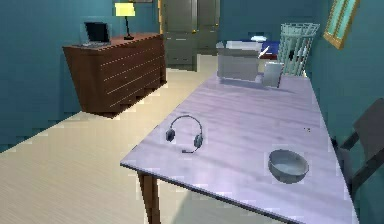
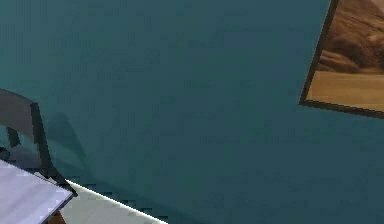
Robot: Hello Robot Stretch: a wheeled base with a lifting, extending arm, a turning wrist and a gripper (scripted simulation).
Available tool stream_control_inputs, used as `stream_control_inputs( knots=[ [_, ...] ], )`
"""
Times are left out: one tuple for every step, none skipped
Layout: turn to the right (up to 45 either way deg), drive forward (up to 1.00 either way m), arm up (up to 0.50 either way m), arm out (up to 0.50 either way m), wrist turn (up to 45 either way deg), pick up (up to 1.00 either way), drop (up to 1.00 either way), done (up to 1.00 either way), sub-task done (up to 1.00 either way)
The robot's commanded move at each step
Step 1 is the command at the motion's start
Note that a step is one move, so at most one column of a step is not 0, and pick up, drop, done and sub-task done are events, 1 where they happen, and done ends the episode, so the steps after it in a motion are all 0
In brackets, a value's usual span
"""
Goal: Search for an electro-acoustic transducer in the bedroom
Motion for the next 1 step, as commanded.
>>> stream_control_inputs(
  knots=[
    [0.0, 0.00, 0.00, 0.00, 0.0, 0.00, 0.00, 1.00, 0.00]
  ],
)
